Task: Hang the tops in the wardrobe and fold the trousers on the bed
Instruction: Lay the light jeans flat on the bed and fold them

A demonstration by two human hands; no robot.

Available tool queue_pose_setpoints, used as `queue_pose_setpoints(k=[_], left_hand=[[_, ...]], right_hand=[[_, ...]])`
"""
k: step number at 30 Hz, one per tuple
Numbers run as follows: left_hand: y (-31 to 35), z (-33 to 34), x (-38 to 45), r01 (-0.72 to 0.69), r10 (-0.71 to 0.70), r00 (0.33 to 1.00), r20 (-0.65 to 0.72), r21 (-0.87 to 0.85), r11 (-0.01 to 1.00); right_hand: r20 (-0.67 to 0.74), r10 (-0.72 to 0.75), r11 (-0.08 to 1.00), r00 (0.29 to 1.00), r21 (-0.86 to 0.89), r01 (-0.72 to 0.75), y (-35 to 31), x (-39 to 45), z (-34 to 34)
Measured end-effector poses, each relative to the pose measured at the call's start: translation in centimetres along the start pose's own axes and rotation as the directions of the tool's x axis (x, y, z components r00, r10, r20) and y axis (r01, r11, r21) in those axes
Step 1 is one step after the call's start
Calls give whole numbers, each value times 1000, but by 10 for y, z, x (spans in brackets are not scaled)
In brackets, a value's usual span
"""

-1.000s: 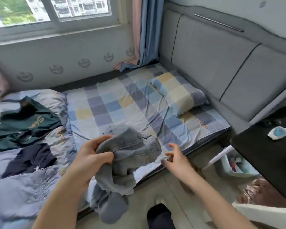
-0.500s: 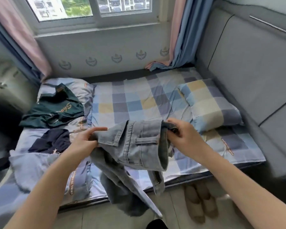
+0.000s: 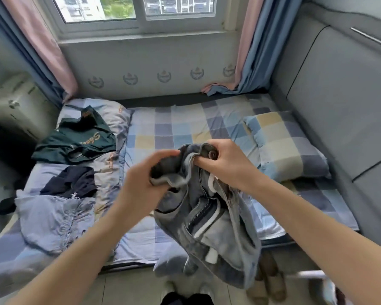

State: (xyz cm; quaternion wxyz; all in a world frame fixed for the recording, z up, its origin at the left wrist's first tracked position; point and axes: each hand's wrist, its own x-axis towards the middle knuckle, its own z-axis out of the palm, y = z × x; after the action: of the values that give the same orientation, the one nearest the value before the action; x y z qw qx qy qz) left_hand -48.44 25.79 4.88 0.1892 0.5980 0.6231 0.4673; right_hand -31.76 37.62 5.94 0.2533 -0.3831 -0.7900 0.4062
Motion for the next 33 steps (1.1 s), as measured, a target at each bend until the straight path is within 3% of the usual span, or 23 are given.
queue_pose_setpoints(k=[2,5,7,9,11,12,14,17,19,21,25,30,33], left_hand=[[1,-18,16,-13,14,998,-69,9,1000],[10,-40,36,-97,100,994,-43,79,992],[14,-49,49,-136,138,990,-7,110,985],[17,-57,61,-149,150,989,5,126,981],[19,-67,70,-181,179,984,25,129,975],[20,-70,73,-197,193,980,39,133,971],[23,-81,80,-210,202,977,76,138,968],[27,-100,85,-231,217,971,103,156,960],[29,-111,83,-247,230,967,106,187,951],[30,-120,80,-237,220,970,105,202,950],[29,-135,71,-203,186,977,99,207,957],[9,-166,57,-210,199,978,65,279,937],[-25,-193,53,-223,176,974,146,432,874]], right_hand=[[-41,-3,999,999,-39,1,12,-6,-5],[-113,30,994,993,-99,-41,39,-26,-8],[-253,-125,934,959,-357,27,59,-41,0],[-255,-436,781,863,-585,221,72,-59,17],[19,-674,536,738,-674,508,86,-76,40],[206,-704,391,680,-687,613,95,-83,50],[494,-576,141,652,-725,674,115,-85,63],[602,-223,-37,767,-791,611,130,-64,60],[604,-73,-55,793,-797,602,130,-41,57],[602,-53,-83,797,-798,597,129,-27,63],[673,6,-178,740,-728,663,144,-23,87],[604,9,-67,797,-794,604,147,8,60],[591,-131,10,796,-802,597,124,37,22]])
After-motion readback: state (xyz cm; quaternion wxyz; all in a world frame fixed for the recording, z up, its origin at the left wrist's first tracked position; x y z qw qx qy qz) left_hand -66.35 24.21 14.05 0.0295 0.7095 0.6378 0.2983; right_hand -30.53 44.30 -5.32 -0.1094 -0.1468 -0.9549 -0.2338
